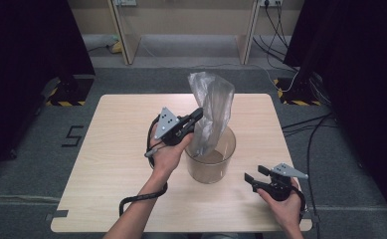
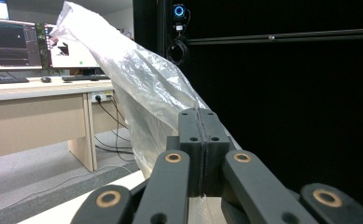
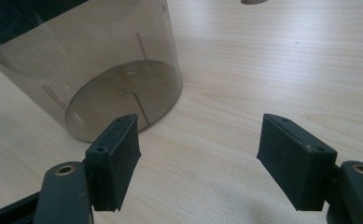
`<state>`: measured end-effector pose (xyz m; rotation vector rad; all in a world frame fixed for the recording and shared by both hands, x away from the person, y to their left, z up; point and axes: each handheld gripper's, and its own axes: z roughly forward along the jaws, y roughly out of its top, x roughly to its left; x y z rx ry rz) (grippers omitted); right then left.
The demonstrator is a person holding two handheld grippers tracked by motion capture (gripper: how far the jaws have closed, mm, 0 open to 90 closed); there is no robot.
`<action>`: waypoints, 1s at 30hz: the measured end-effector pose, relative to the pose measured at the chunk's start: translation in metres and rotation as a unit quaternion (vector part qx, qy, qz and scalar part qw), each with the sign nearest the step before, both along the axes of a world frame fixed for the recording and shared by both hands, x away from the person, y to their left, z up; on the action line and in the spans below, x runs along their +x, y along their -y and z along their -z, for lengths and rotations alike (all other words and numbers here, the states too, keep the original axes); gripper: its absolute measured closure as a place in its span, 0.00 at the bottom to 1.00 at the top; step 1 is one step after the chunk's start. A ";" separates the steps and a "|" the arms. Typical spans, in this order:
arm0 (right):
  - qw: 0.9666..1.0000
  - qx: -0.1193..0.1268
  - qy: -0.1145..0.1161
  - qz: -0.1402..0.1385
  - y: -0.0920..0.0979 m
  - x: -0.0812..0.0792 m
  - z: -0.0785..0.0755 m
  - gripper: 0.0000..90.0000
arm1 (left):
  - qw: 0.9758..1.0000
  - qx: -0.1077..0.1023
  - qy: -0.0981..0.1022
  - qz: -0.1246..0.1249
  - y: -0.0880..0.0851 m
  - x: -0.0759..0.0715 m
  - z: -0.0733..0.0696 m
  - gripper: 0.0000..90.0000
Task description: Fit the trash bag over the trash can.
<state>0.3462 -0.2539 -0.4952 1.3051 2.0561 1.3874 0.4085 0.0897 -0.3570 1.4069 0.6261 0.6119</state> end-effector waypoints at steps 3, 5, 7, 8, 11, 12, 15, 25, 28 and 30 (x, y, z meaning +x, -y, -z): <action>1.000 -0.001 -0.002 -0.001 0.000 0.000 0.000 0.33 | 1.000 0.001 -0.003 0.001 -0.003 -0.002 0.003 0.99; 1.000 -0.001 0.000 -0.002 -0.001 0.000 0.000 0.33 | 1.000 0.005 -0.003 0.006 -0.004 -0.004 0.006 0.99; 1.000 -0.001 0.002 -0.002 -0.001 0.000 0.000 0.33 | 1.000 0.009 -0.003 0.011 -0.005 -0.008 0.008 0.99; 1.000 -0.001 0.002 -0.001 0.000 0.000 -0.001 0.33 | 1.000 0.013 -0.004 0.014 -0.006 -0.010 0.010 0.99; 1.000 0.003 0.006 0.004 0.001 0.000 -0.003 0.33 | 0.999 0.022 -0.008 0.023 -0.007 -0.016 0.015 0.98; 1.000 0.001 0.007 0.005 0.002 0.000 -0.004 0.33 | 0.999 0.028 -0.011 0.027 -0.007 -0.019 0.017 0.98; 1.000 0.008 0.015 0.010 0.004 -0.001 -0.009 0.33 | 0.998 0.039 -0.018 0.035 -0.009 -0.023 0.022 0.97; 0.999 0.018 0.034 0.010 0.002 -0.003 -0.027 0.33 | 0.997 0.051 -0.048 0.044 -0.026 -0.030 0.033 0.80; 0.999 0.021 0.041 0.007 -0.001 -0.003 -0.034 0.33 | 0.997 0.036 -0.055 0.046 -0.033 -0.032 0.029 0.67; 0.999 0.023 0.047 0.004 -0.004 -0.004 -0.040 0.33 | 0.997 0.030 -0.061 0.048 -0.038 -0.032 0.027 0.62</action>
